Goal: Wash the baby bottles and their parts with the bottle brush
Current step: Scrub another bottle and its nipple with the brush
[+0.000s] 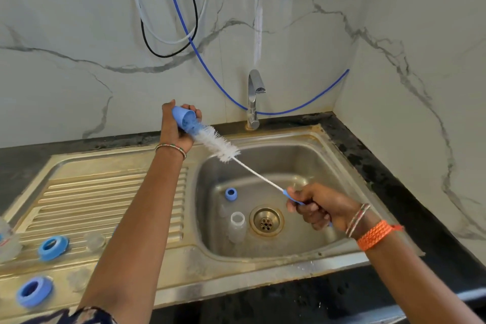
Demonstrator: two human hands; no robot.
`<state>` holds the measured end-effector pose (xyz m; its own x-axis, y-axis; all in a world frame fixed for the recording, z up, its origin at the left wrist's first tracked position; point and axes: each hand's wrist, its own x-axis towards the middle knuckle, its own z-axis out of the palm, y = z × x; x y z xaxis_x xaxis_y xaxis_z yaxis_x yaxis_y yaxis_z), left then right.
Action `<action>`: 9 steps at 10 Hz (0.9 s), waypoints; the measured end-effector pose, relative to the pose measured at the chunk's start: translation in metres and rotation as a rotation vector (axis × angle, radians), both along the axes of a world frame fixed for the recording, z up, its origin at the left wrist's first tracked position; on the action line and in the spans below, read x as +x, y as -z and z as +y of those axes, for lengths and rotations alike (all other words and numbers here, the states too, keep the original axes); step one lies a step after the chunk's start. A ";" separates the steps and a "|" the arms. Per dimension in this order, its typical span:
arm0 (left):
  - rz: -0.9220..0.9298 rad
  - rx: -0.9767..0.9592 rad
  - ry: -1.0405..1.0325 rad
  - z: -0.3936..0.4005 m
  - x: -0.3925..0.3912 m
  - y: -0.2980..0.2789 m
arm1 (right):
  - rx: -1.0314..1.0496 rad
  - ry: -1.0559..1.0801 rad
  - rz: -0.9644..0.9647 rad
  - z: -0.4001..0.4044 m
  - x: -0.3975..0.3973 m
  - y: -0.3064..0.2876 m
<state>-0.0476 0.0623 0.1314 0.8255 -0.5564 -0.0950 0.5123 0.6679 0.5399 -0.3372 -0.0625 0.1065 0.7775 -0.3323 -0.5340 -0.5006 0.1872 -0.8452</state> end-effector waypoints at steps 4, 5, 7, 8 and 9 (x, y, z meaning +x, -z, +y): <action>-0.149 0.205 0.169 0.007 0.007 -0.003 | 0.138 -0.100 -0.010 -0.006 -0.003 0.000; -0.184 0.383 0.163 0.010 0.015 -0.008 | -0.449 0.052 -0.059 -0.006 0.003 0.008; 0.023 0.446 0.054 0.012 0.023 0.003 | -1.463 0.170 -0.222 -0.009 -0.002 0.014; 0.023 0.424 0.005 0.010 0.021 0.009 | -1.591 0.191 -0.235 -0.009 -0.003 0.012; 0.010 0.289 -0.022 0.006 0.016 0.007 | -0.783 -0.051 -0.049 -0.010 0.000 -0.001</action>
<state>-0.0320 0.0685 0.1240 0.8354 -0.4868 -0.2552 0.5056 0.4985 0.7042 -0.3372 -0.0720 0.1078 0.8183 -0.5614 -0.1234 -0.4513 -0.4945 -0.7428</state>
